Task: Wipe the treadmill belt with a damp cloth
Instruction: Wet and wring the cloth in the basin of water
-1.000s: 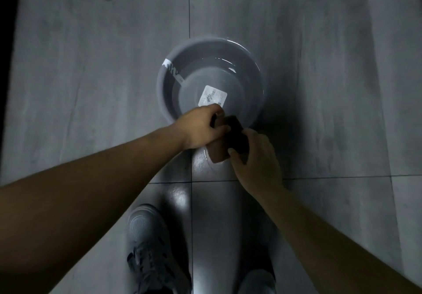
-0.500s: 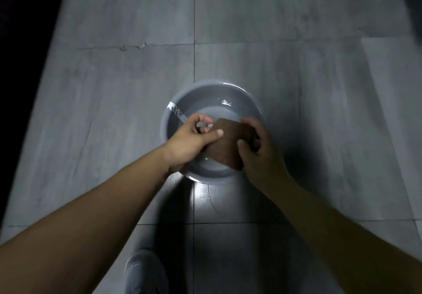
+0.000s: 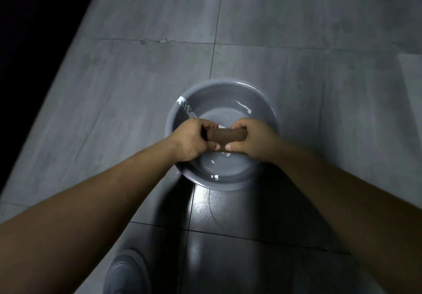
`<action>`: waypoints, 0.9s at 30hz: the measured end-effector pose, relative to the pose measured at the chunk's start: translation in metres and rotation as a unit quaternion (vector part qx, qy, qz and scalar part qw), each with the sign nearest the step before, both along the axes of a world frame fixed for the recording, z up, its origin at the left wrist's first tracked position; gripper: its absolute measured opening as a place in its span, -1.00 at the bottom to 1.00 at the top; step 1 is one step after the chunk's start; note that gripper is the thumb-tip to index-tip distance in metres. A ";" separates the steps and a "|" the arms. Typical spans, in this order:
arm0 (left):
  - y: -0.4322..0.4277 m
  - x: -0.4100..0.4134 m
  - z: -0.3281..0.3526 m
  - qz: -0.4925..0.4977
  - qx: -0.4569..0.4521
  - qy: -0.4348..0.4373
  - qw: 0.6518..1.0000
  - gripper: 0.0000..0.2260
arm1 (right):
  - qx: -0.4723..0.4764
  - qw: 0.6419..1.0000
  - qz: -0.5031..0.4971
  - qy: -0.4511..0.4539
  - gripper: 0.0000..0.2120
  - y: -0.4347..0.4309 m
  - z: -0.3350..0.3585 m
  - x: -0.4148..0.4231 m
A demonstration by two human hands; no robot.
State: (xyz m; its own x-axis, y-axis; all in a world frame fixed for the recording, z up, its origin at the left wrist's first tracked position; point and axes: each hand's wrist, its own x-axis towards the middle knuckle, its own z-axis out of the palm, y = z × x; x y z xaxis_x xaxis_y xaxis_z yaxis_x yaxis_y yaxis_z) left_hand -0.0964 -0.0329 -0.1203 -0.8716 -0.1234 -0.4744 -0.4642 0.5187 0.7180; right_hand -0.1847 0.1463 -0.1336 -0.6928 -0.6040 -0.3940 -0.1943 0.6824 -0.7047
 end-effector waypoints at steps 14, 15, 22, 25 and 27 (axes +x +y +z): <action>0.024 -0.021 -0.046 0.209 -0.008 -0.116 0.971 -0.55 | 0.097 0.986 -0.131 -0.032 -0.37 -0.044 -0.043 -0.009; 0.023 -0.022 -0.048 0.208 -0.019 -0.121 0.970 -0.54 | 0.118 0.986 -0.118 -0.021 -0.37 -0.042 -0.043 -0.009; 0.022 -0.028 -0.052 0.212 -0.060 -0.129 0.967 -0.52 | 0.201 0.974 -0.069 0.075 -0.46 -0.045 -0.051 -0.006; 0.023 -0.028 -0.046 0.224 -0.053 -0.120 0.966 -0.55 | 0.183 0.979 -0.068 0.065 -0.45 -0.046 -0.047 -0.002; 0.024 -0.025 -0.041 0.269 0.037 -0.095 0.958 -0.65 | 0.105 0.988 -0.109 -0.003 -0.34 -0.041 -0.044 -0.004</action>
State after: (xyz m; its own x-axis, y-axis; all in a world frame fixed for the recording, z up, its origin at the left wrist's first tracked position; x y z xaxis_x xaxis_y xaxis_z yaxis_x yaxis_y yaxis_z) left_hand -0.1215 -0.0092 -0.1610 -0.5889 -0.4905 -0.6423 -0.7754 0.1187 0.6202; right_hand -0.1883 0.1051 -0.1776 -0.7945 -0.3447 -0.4999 -0.0225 0.8394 -0.5431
